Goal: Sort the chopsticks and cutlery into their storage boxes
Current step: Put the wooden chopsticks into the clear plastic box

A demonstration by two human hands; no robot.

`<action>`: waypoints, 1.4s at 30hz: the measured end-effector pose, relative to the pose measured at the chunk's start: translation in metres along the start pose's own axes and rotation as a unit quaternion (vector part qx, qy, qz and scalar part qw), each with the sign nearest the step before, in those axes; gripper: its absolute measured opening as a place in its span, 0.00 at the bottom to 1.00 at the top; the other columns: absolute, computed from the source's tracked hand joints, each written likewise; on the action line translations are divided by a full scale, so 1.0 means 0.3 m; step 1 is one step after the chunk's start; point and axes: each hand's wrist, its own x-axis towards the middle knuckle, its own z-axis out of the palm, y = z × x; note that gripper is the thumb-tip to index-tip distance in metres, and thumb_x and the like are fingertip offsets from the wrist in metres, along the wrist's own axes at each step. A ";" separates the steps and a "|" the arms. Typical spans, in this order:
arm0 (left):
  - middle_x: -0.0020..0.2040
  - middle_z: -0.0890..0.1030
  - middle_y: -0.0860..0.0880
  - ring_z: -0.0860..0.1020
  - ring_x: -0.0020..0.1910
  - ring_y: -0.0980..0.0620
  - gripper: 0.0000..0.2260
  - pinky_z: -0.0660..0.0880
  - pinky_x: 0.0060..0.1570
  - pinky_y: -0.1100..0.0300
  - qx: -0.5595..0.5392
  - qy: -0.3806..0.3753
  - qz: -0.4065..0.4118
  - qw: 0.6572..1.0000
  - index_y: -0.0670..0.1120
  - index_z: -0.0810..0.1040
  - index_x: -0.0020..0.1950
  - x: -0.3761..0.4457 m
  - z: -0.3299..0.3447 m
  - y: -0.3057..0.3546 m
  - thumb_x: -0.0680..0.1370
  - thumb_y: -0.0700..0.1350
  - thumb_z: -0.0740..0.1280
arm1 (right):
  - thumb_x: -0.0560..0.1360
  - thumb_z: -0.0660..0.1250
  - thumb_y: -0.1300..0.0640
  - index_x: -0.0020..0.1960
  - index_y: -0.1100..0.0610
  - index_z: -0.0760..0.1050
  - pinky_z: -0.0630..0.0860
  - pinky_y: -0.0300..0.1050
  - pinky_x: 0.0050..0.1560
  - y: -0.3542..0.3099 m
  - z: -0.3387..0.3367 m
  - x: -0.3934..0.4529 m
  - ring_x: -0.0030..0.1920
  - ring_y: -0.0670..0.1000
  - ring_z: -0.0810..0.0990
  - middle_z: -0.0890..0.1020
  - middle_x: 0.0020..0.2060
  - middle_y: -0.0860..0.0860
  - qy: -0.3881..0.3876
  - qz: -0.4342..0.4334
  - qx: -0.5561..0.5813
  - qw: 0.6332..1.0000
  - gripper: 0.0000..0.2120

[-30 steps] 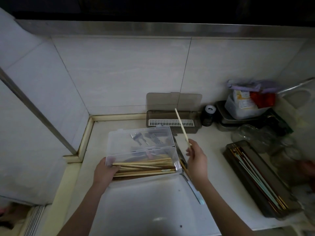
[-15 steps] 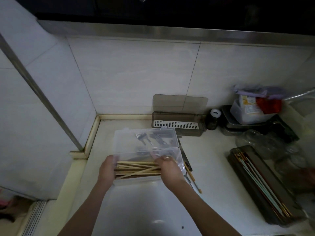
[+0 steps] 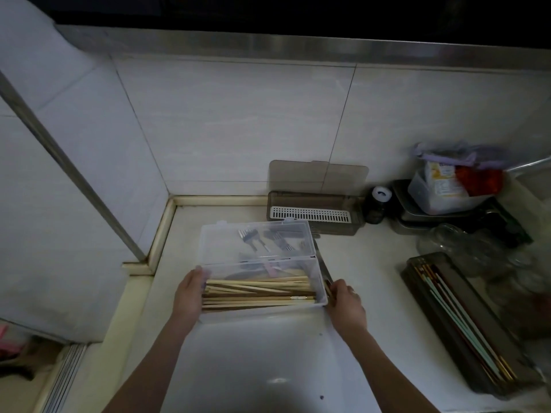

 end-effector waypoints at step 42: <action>0.46 0.82 0.44 0.80 0.49 0.41 0.14 0.74 0.55 0.43 0.003 -0.007 0.004 1.000 0.51 0.80 0.44 0.028 0.002 -0.021 0.80 0.55 0.58 | 0.72 0.47 0.29 0.66 0.39 0.70 0.54 0.56 0.72 -0.260 0.010 -0.040 0.74 0.49 0.59 0.59 0.75 0.43 -0.225 -0.337 -0.117 0.907 0.29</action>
